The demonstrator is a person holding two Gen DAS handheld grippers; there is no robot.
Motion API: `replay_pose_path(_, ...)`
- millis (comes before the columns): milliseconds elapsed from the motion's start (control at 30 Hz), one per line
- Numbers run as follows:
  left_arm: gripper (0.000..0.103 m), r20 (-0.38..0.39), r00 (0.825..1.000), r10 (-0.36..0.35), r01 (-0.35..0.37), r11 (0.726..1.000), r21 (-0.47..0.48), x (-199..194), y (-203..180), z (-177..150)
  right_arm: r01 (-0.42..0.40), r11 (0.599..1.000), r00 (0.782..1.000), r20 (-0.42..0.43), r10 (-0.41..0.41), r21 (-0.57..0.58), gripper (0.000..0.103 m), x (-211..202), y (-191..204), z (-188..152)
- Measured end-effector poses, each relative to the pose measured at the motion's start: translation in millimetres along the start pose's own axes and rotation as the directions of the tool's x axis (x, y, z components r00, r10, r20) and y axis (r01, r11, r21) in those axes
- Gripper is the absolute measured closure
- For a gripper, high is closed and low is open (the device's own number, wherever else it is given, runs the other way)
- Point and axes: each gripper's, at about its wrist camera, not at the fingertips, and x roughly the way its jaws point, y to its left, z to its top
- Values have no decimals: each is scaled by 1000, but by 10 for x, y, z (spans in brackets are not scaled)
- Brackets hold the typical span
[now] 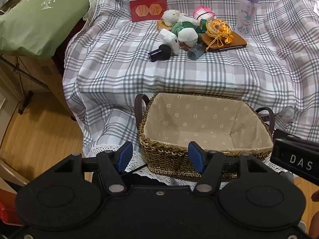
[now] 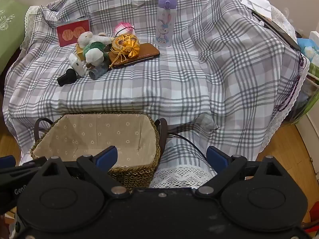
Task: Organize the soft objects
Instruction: 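Move both tools from the basket toward the items on the sofa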
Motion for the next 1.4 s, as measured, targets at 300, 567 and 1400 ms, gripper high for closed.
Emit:
replay_pose_path(300,44,-4,1000,1,-1,1000,-2,7,2,-10,-1,1000,1000,0,1,2,7,-23,4,-8)
replay_pose_path(567,44,-8,1000,0,0,1000,-6,18,6,-20,-1,1000,1000,2,1,3,7,-47,3,-5)
replay_pose_path(1400,35,-17,998,58,-58,998,28,256,18,366,-11,1000,1000,14,11,-17,8,289,18,248)
